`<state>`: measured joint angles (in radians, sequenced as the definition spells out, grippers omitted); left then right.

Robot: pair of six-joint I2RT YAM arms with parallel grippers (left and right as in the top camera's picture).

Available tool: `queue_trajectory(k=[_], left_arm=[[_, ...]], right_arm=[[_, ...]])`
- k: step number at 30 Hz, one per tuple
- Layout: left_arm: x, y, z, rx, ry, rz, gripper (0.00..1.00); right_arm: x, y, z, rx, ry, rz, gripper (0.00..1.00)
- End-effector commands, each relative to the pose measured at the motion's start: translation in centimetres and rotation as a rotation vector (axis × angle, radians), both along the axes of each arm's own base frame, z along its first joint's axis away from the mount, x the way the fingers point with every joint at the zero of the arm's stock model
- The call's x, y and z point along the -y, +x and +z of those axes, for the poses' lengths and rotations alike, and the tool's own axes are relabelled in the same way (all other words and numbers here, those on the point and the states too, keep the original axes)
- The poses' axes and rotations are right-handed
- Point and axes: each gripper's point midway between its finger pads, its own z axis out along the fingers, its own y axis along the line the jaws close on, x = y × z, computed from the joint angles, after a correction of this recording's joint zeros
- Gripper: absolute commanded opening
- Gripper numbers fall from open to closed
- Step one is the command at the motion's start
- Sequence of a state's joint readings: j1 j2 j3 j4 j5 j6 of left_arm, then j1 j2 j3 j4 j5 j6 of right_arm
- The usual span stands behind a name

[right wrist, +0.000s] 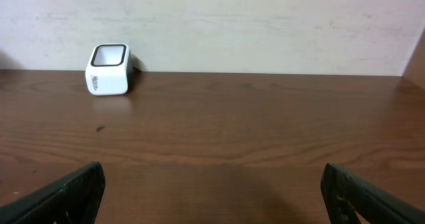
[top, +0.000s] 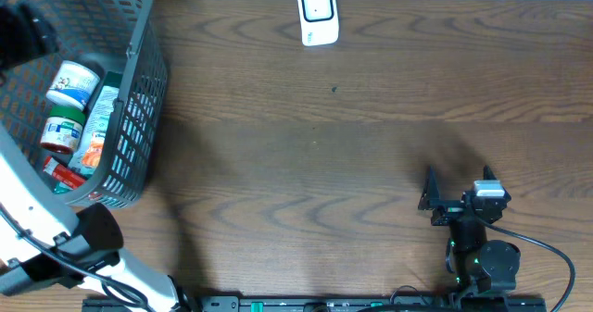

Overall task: Scan the item barcode
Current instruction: 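Reach the left gripper into the basket and grasp the green-lidded jar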

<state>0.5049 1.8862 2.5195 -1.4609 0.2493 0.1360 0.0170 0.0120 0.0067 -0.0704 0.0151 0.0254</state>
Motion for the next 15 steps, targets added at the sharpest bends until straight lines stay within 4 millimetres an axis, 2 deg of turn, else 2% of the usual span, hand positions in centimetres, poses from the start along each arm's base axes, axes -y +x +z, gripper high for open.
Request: queue_trajectory(k=[1,4,10,15], left_arm=[[-3.4,0.7,-4.7,-0.112,-0.055,0.046,0.84],[-4.9,0.8,-8.0,-0.193,-0.109,0.073,0.84],[-7.2,1.0,-13.4,-0.342,-0.124,0.119,0.84],[-7.8,0.8,-17.1,-0.435,-0.148,0.134,0.84]], right_arm=[[0.2,0.0,0.0,0.0,-0.011,-0.005,0.99],[0.2,0.0,0.0,0.0,-0.011,-0.005,0.99],[0.2,0.0,0.0,0.0,-0.011,-0.005,0.99],[0.2,0.0,0.0,0.0,-0.011,-0.005,0.99]])
